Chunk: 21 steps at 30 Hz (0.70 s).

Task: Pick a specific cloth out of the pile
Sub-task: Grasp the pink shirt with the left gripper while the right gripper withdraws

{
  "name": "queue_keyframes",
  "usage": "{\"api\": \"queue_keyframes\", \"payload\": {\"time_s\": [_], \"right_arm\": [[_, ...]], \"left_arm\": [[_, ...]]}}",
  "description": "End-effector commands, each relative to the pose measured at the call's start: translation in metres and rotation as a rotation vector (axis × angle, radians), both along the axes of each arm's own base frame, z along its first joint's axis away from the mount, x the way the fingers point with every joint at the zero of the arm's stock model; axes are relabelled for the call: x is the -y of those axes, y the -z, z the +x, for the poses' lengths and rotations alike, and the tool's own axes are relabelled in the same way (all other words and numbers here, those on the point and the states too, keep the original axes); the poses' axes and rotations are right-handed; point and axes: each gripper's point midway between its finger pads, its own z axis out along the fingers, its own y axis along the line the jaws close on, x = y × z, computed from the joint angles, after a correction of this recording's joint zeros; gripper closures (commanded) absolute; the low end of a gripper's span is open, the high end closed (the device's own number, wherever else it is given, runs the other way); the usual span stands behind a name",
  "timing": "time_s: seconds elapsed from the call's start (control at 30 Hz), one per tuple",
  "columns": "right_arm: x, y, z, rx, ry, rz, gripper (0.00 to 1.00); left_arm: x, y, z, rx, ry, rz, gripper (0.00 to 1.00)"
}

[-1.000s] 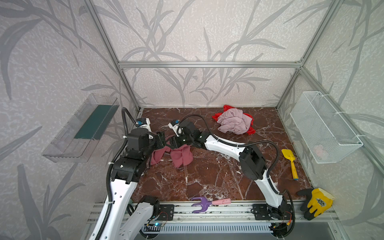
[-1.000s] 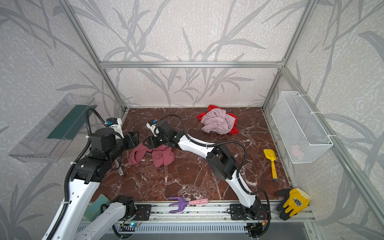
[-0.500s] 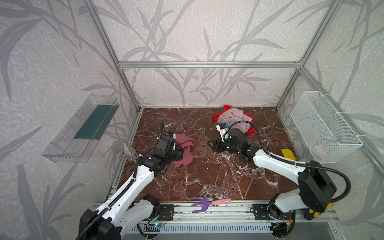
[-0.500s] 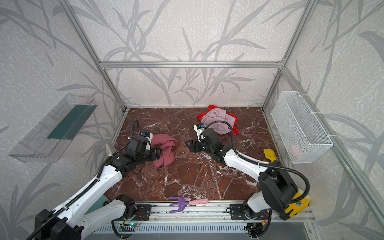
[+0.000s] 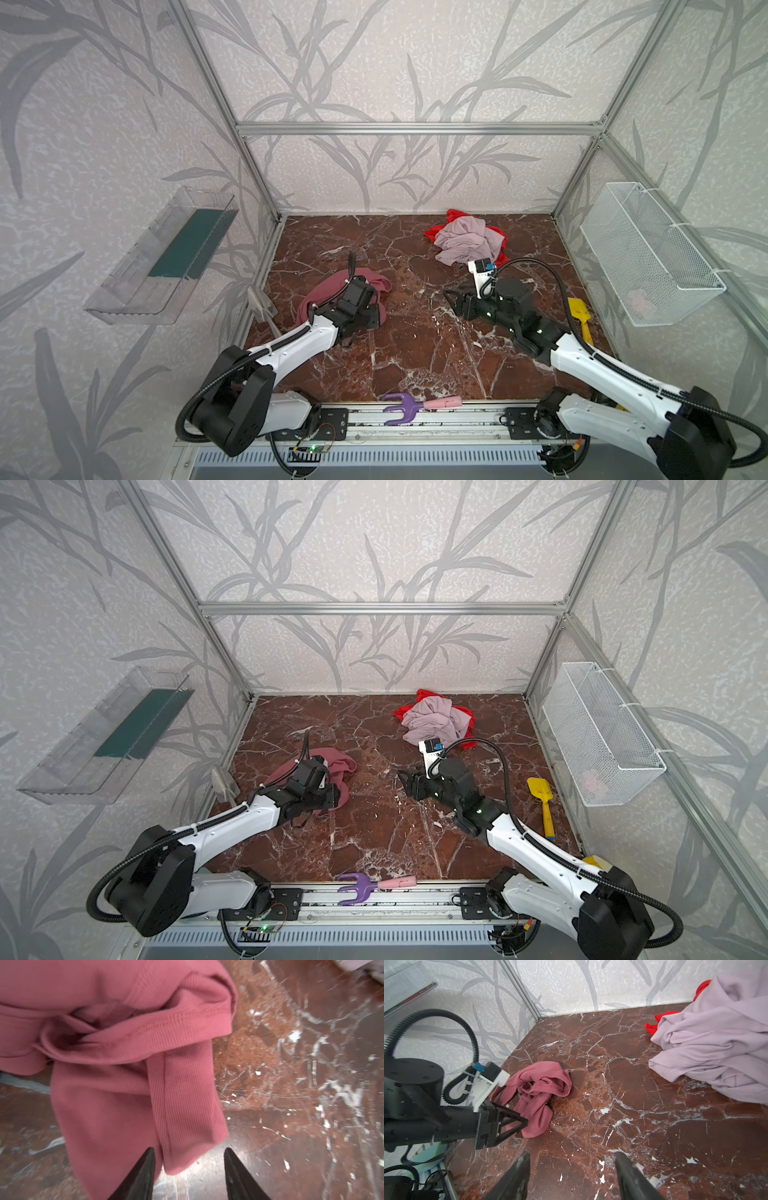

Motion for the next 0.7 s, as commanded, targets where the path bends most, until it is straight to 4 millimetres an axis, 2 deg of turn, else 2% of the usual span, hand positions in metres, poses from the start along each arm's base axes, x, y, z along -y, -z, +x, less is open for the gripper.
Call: {"api": "queue_keyframes", "payload": {"time_s": [0.0, 0.2, 0.23, 0.37, 0.43, 0.53, 0.67], "right_arm": [[0.011, 0.003, -0.001, 0.007, 0.037, -0.026, 0.36], [0.014, 0.002, 0.000, 0.012, 0.046, -0.025, 0.35], [0.014, 0.003, 0.001, 0.010, 0.045, -0.028, 0.35], [0.015, 0.006, 0.003, -0.001, 0.051, -0.036, 0.35], [0.016, 0.007, 0.003, -0.004, 0.057, -0.035, 0.35], [0.018, 0.008, 0.003, -0.007, 0.065, -0.031, 0.35], [0.020, 0.005, 0.002, -0.001, 0.067, -0.024, 0.34]], "left_arm": [[0.000, 0.006, 0.011, 0.000, -0.022, 0.031, 0.51], [-0.004, 0.017, 0.015, -0.010, -0.060, 0.051, 0.53], [-0.004, 0.018, 0.015, -0.010, -0.059, 0.048, 0.55], [-0.002, 0.015, 0.017, 0.007, -0.062, 0.036, 0.78], [0.000, 0.009, 0.018, 0.017, -0.054, 0.022, 0.89], [0.004, -0.004, 0.019, 0.032, -0.040, 0.003, 0.99], [0.010, -0.030, 0.021, 0.064, -0.017, -0.032, 1.00]]}}
